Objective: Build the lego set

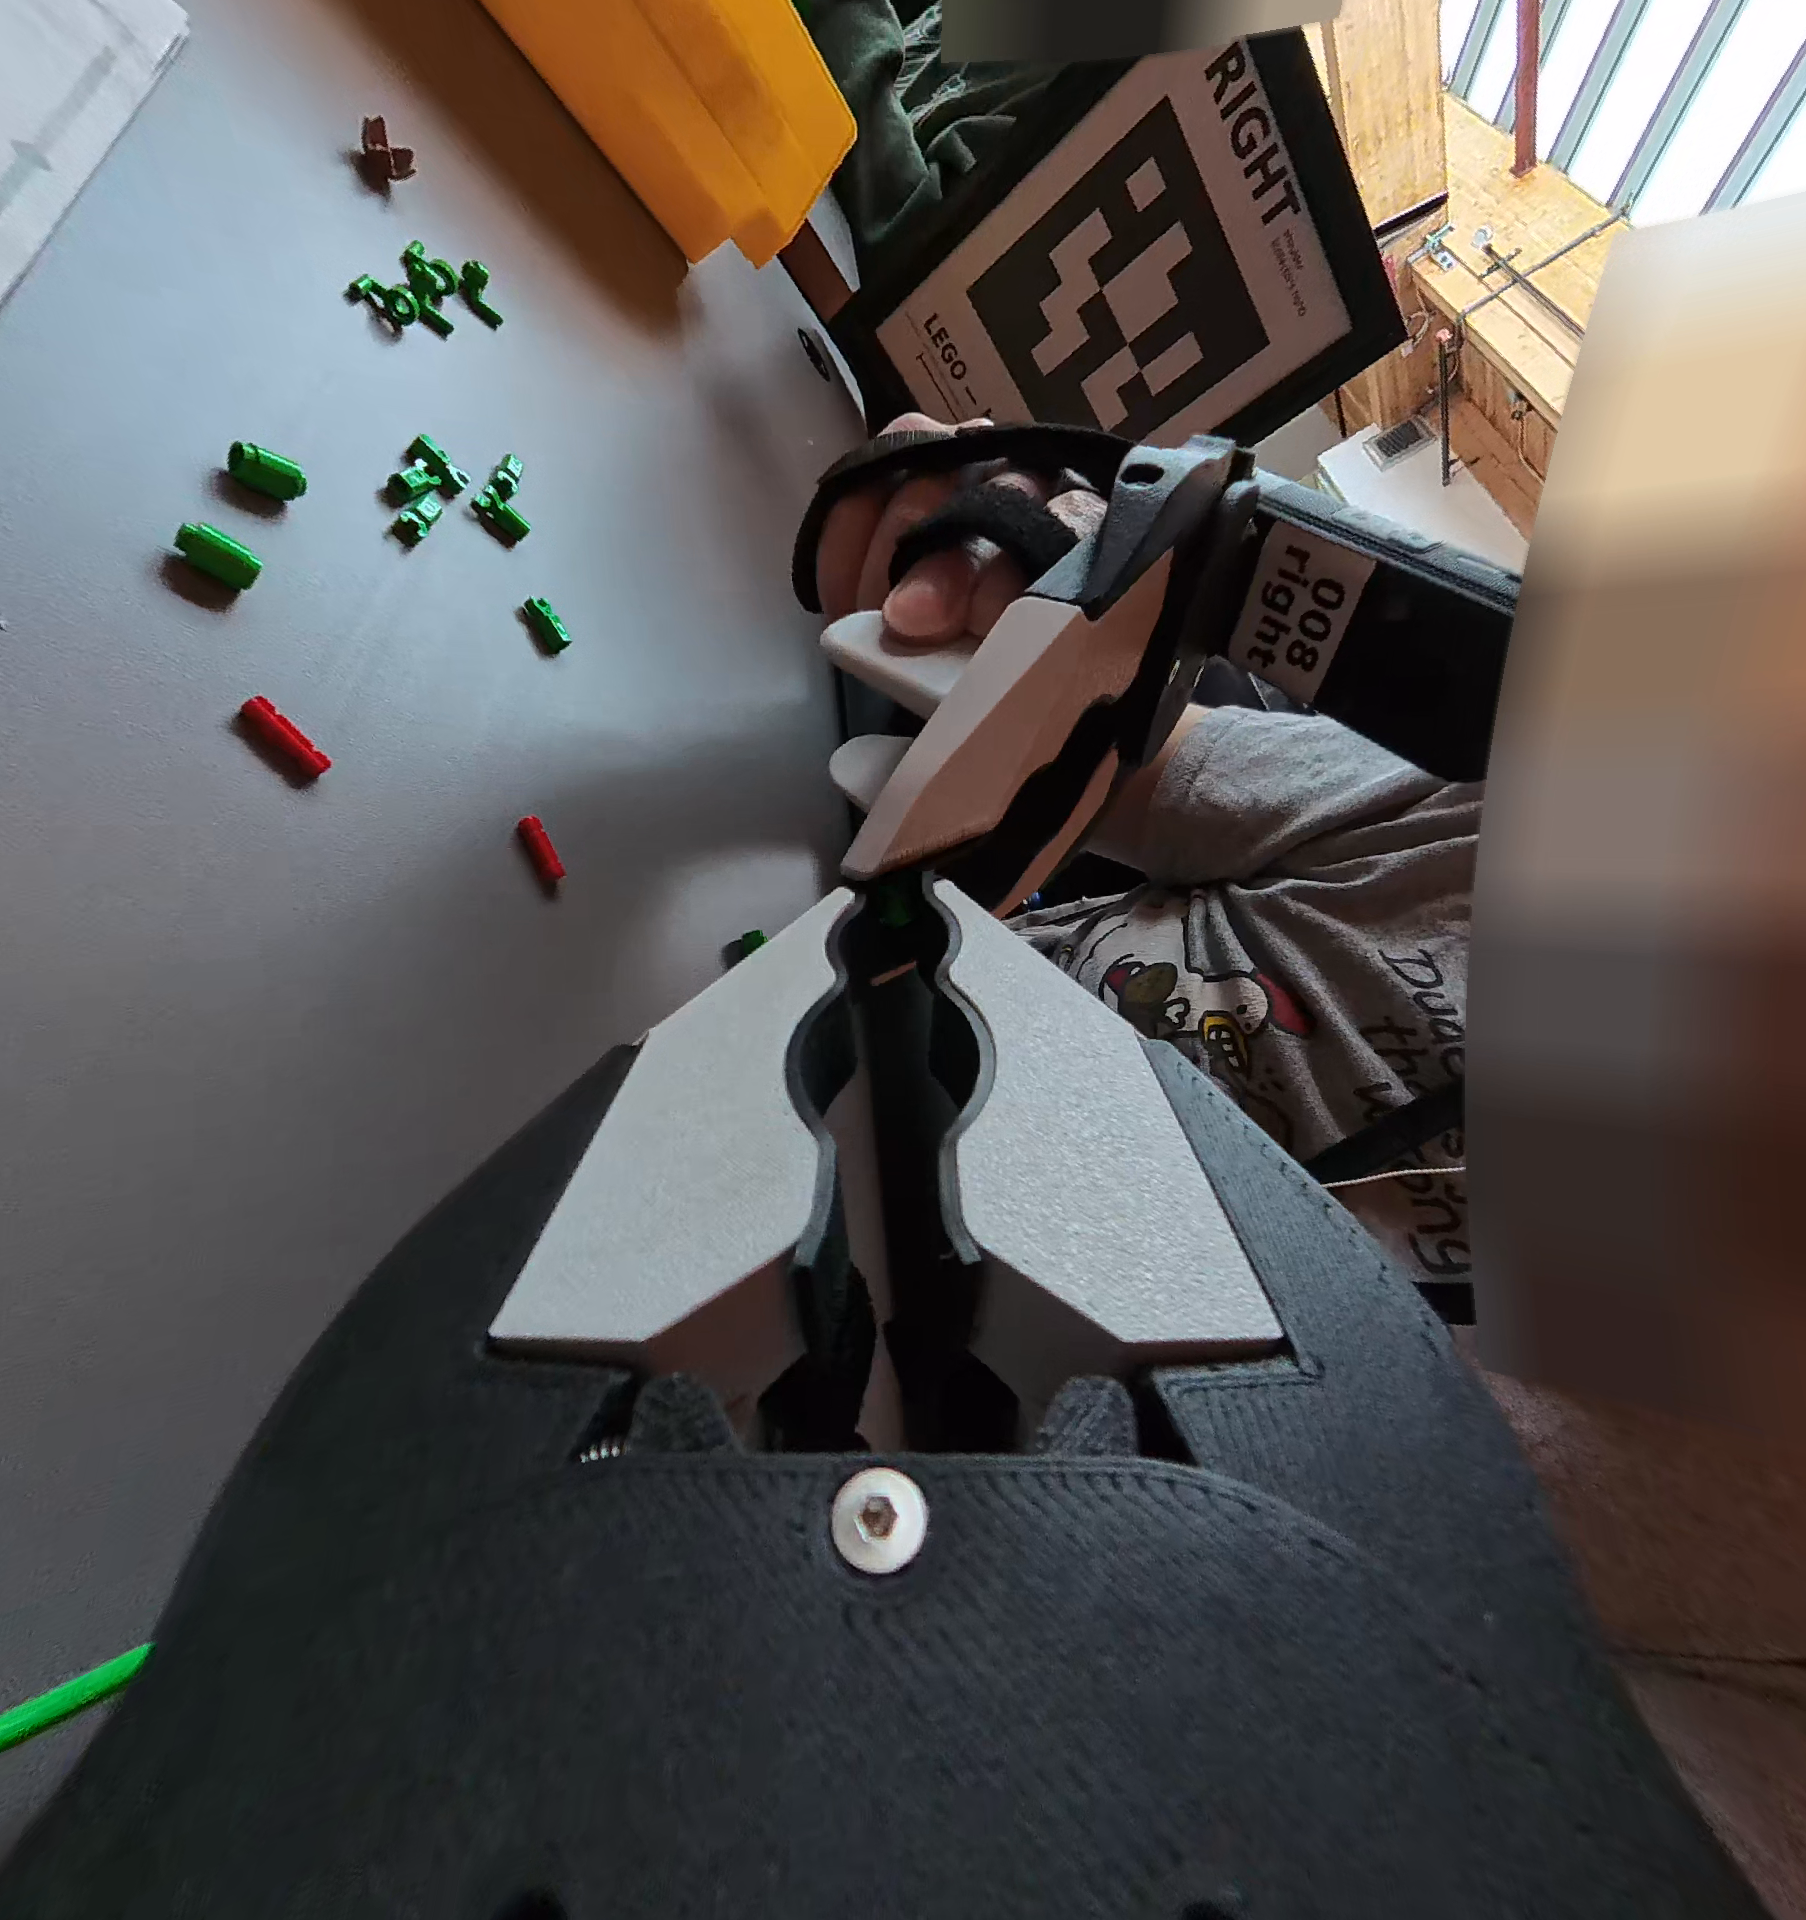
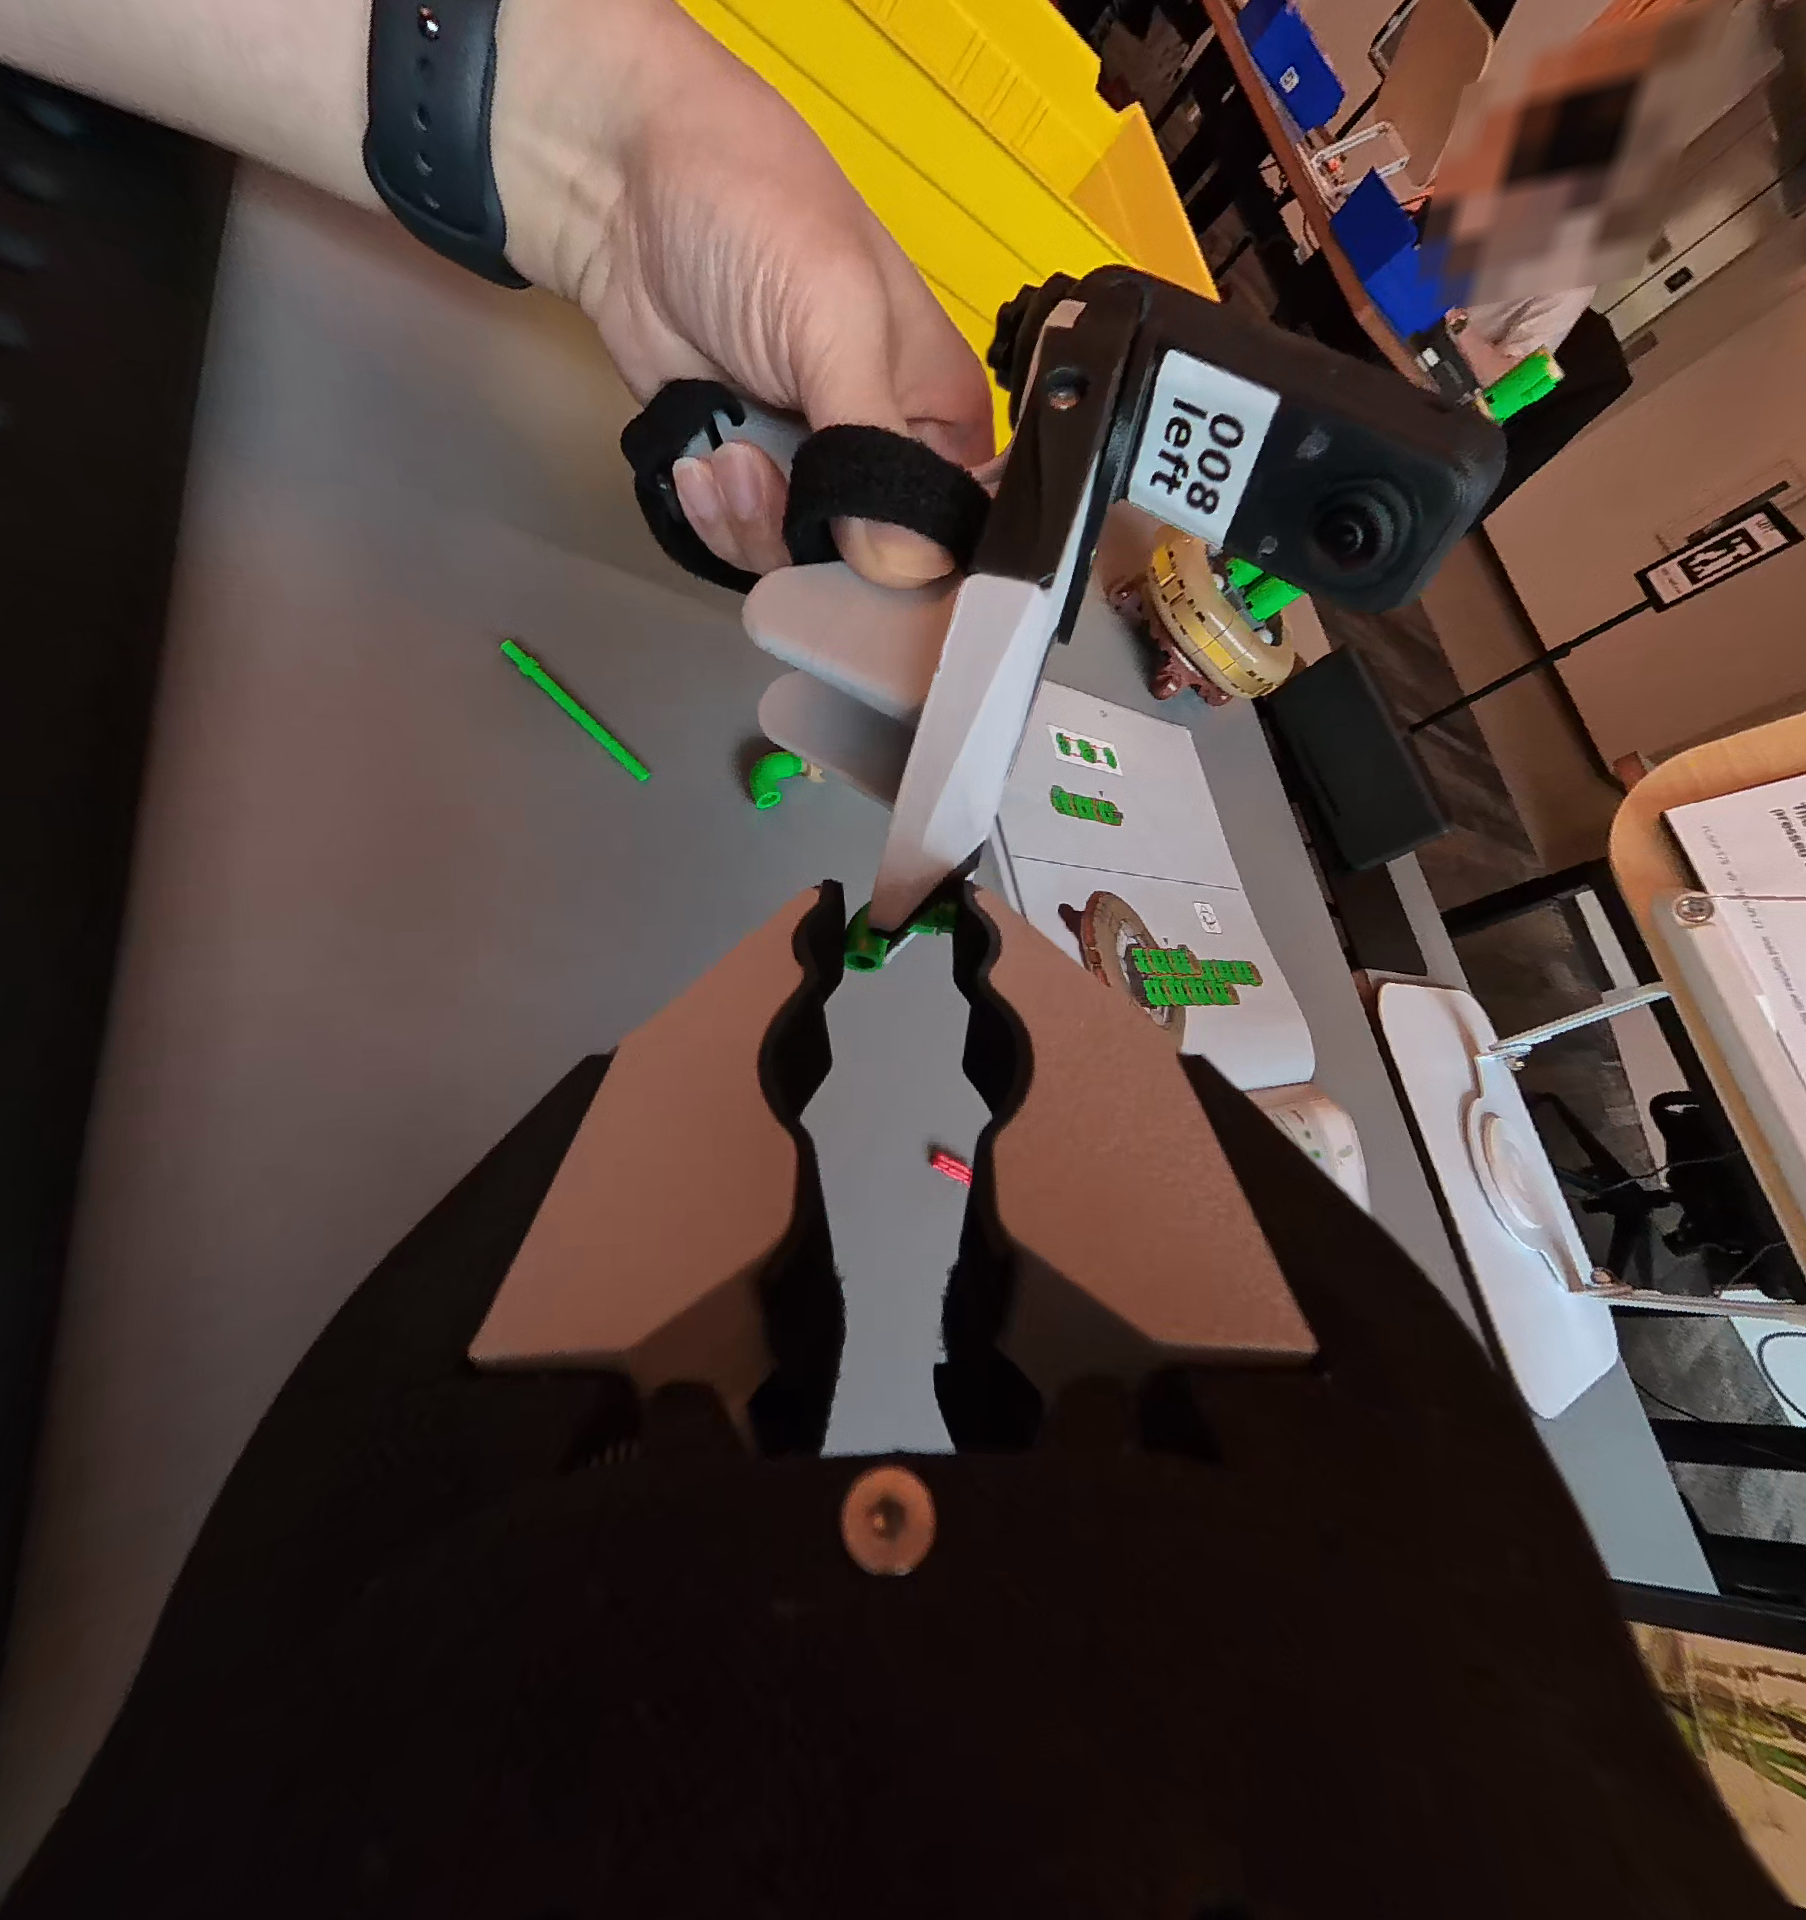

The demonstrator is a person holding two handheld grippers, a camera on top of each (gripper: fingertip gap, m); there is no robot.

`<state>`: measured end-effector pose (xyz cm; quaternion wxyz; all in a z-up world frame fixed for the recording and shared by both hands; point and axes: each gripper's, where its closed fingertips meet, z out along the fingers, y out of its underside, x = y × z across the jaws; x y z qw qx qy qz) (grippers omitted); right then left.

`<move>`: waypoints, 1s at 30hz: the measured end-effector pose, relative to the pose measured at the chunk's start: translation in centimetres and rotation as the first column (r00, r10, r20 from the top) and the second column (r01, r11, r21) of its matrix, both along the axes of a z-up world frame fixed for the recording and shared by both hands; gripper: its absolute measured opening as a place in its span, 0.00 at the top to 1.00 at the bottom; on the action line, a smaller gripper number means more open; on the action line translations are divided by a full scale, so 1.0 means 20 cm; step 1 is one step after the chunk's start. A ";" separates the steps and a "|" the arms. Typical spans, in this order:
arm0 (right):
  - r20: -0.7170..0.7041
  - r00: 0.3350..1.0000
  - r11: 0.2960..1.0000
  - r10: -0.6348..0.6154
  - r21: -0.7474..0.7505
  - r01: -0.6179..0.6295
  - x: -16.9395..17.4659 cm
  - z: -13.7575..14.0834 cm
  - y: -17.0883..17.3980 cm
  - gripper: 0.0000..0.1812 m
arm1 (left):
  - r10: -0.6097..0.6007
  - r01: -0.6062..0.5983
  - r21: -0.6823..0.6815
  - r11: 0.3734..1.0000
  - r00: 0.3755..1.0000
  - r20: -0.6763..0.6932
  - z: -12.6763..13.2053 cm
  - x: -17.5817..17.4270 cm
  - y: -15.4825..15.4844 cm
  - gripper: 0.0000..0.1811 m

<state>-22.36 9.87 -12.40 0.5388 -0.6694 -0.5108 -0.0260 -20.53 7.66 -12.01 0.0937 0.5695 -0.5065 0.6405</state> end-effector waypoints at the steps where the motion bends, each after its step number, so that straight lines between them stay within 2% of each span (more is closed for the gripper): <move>1: -0.003 1.000 1.000 0.000 -0.002 0.000 0.00 0.00 0.00 0.90 | 0.000 0.000 0.000 1.000 1.000 0.001 0.00 0.00 0.00 0.97; 8: -0.014 1.000 1.000 -0.006 0.029 0.006 0.01 0.03 0.01 0.90 | 0.018 -0.017 -0.006 1.000 0.998 0.056 0.03 0.01 0.01 0.97; 15: 0.013 1.000 0.990 -0.018 0.139 0.016 0.03 0.09 0.02 0.90 | 0.012 -0.008 -0.040 0.999 0.995 0.099 0.07 0.01 0.01 0.95; 20: -0.060 0.998 0.987 0.018 0.162 -0.008 0.03 0.15 0.00 0.89 | 0.013 -0.007 -0.034 0.999 0.983 0.181 0.12 0.02 0.00 0.97; 23: -0.128 0.991 0.992 0.025 0.129 -0.008 0.05 0.16 0.01 0.89 | 0.031 -0.018 -0.075 0.997 0.986 0.164 0.13 0.03 0.00 0.98; 30: -0.103 0.995 0.993 -0.001 0.116 0.013 0.05 0.12 0.03 0.90 | 0.051 -0.042 -0.075 0.996 0.991 0.123 0.11 0.04 0.01 0.98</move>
